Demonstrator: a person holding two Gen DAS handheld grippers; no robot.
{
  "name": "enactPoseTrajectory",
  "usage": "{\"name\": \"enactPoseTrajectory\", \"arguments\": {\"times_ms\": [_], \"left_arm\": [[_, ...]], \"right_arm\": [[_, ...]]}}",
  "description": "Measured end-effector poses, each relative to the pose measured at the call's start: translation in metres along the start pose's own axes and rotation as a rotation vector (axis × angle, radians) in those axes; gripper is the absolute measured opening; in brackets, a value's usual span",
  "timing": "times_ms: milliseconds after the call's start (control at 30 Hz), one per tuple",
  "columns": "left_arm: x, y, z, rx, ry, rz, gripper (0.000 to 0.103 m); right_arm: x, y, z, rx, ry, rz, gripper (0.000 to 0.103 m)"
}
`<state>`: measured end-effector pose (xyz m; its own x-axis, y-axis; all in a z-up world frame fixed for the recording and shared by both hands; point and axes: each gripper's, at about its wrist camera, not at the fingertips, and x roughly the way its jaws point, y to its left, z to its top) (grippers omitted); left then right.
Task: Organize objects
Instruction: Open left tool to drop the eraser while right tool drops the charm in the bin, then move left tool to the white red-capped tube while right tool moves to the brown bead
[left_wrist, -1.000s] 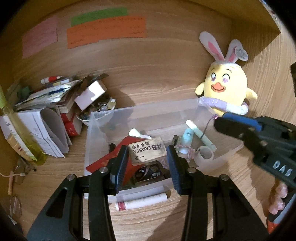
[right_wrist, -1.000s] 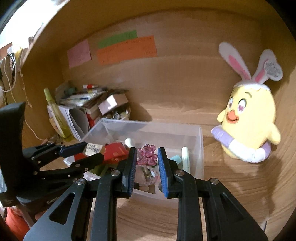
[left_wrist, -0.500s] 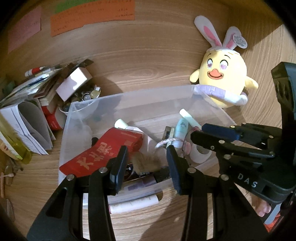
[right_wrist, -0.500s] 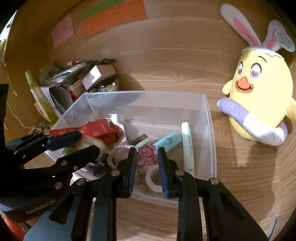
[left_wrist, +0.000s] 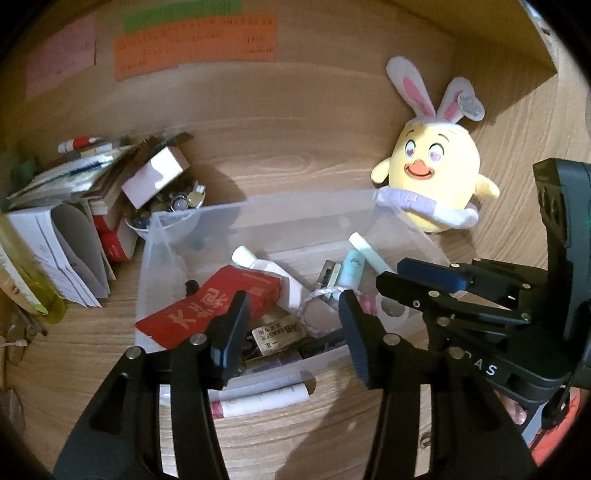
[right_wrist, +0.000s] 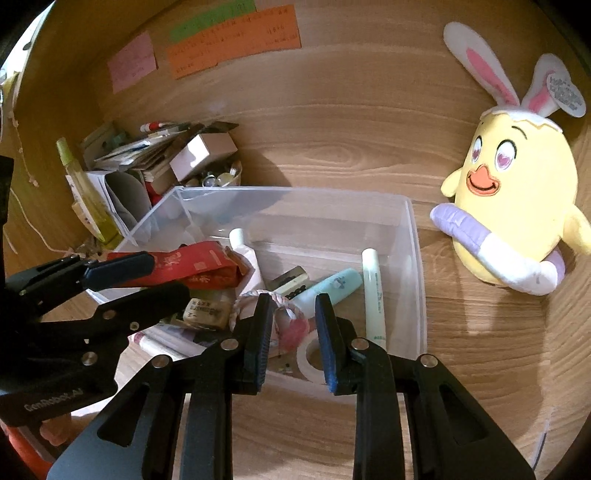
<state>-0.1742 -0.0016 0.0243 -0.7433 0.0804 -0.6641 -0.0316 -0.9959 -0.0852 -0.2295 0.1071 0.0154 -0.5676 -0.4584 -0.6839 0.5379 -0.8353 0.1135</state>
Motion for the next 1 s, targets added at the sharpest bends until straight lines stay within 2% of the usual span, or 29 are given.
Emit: {"name": "enactPoseTrajectory", "arguments": {"times_ms": [133,267,367,467,500,633,700,867,1000], "left_arm": [[-0.015,0.000,0.001,0.003,-0.032,0.005,0.057],[-0.030,0.000,-0.002,0.004,-0.067,0.019,0.068],[-0.040,0.002,-0.006,0.009,-0.083,0.029,0.070],[-0.048,0.005,-0.012,0.009,-0.090,0.043,0.082],[-0.051,0.005,-0.015,0.008,-0.093,0.050,0.082],[-0.055,0.008,-0.026,0.008,-0.075,0.061,0.084],[-0.055,0.011,-0.032,-0.005,-0.059,0.066,0.097],[-0.053,0.018,-0.049,-0.023,-0.018,0.061,0.098],[-0.040,0.023,-0.067,-0.037,0.052,0.063,0.099]], "right_arm": [[-0.014,0.004,-0.001,-0.013,-0.025,-0.001,0.027],[-0.030,0.008,-0.004,-0.031,-0.055,0.000,0.033],[-0.042,0.011,-0.009,-0.047,-0.077,-0.002,0.038],[-0.055,0.012,-0.015,-0.058,-0.099,-0.008,0.044],[-0.059,0.012,-0.018,-0.061,-0.106,-0.007,0.047],[-0.071,0.014,-0.029,-0.077,-0.120,-0.009,0.051],[-0.075,0.016,-0.035,-0.088,-0.121,-0.015,0.052],[-0.081,0.015,-0.060,-0.080,-0.101,0.014,0.056],[-0.081,0.013,-0.085,-0.058,-0.070,0.025,0.056]]}}
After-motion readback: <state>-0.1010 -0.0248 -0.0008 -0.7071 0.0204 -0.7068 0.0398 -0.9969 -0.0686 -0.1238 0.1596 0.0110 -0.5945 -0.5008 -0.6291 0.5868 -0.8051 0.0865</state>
